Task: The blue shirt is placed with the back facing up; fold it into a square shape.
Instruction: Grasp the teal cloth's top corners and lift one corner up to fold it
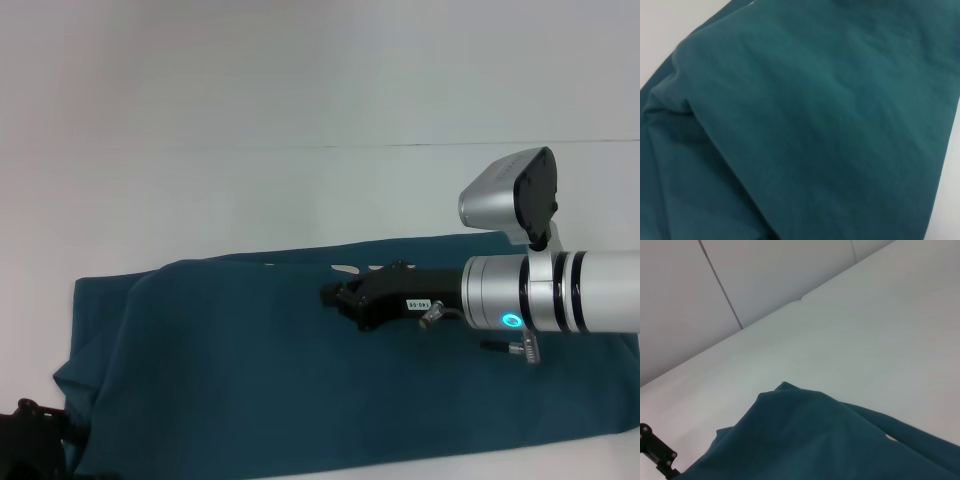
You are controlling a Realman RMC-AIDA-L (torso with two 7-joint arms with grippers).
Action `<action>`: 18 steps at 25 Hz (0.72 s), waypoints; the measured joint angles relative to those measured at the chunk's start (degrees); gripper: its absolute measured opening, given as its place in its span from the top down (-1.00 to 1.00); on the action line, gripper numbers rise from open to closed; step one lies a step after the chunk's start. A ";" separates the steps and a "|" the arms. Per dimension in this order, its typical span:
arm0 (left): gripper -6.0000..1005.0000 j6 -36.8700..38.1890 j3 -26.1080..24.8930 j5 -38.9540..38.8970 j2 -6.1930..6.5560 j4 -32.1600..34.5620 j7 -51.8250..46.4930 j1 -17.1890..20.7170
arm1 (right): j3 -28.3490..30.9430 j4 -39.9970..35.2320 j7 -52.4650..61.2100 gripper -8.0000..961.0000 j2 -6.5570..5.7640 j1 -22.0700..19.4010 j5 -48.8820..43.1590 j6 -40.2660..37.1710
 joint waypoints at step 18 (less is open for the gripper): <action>0.28 0.27 0.77 0.63 0.03 -0.58 0.44 -0.04 | 0.22 0.29 0.00 0.98 0.00 -0.11 0.00 0.00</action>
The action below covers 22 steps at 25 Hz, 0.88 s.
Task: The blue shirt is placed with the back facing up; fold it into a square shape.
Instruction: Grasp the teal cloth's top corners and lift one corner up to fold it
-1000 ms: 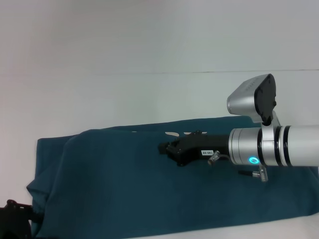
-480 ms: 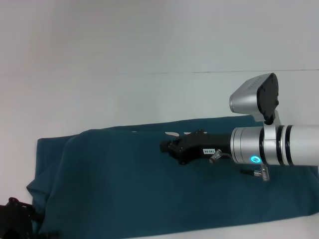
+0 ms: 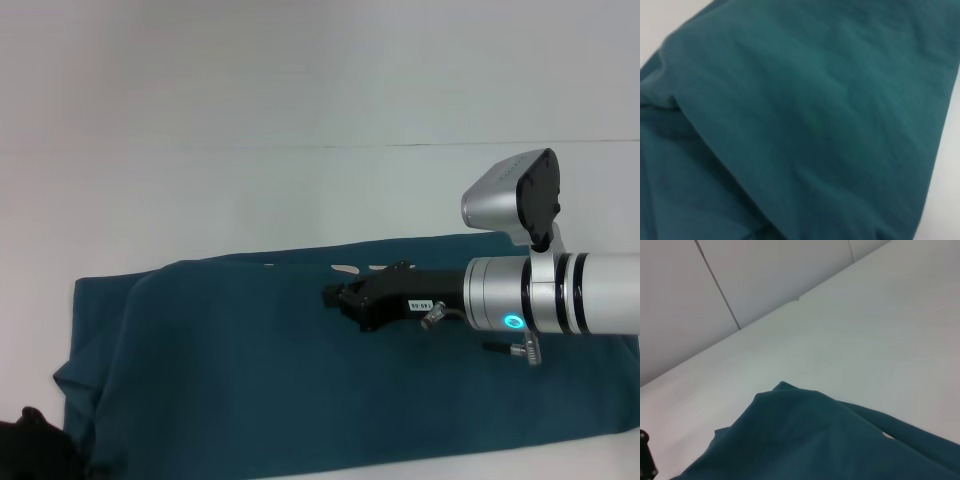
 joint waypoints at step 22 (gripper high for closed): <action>0.89 1.43 -1.50 -3.17 0.11 1.21 -1.89 -1.45 | -0.43 -0.08 0.03 0.98 0.06 -0.70 -0.09 -1.72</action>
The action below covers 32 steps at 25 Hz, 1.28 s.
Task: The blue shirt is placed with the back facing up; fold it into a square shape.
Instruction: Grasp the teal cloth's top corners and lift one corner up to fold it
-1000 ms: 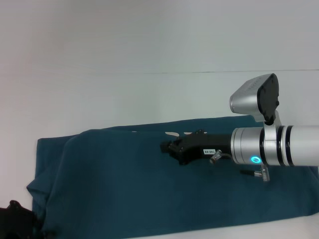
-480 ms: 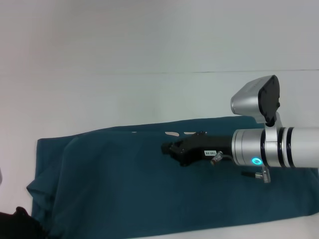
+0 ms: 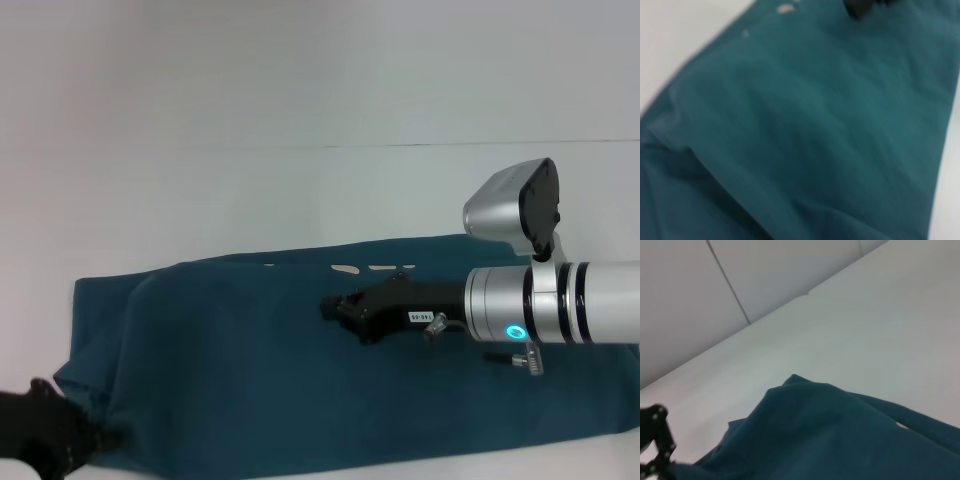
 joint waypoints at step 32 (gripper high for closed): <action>0.81 5.29 -5.92 -22.86 0.15 10.58 -2.24 1.53 | -6.12 2.47 6.87 0.98 -0.19 1.84 -0.29 -0.19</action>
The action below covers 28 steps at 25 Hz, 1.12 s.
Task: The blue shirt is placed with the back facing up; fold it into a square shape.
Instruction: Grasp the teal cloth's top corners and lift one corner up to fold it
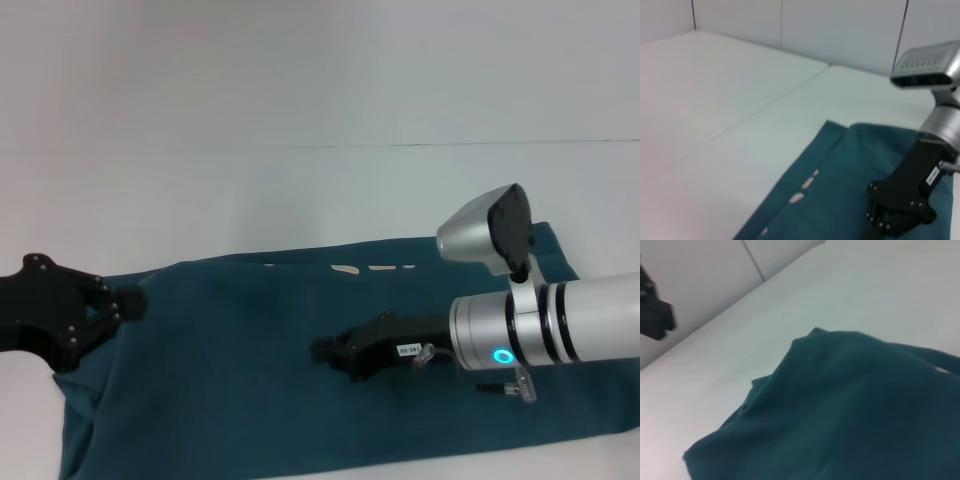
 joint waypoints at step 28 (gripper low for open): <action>0.08 3.27 -0.18 22.63 0.24 -2.42 -10.36 -1.76 | 2.21 -5.20 0.57 0.98 -0.31 -1.34 -0.23 -0.37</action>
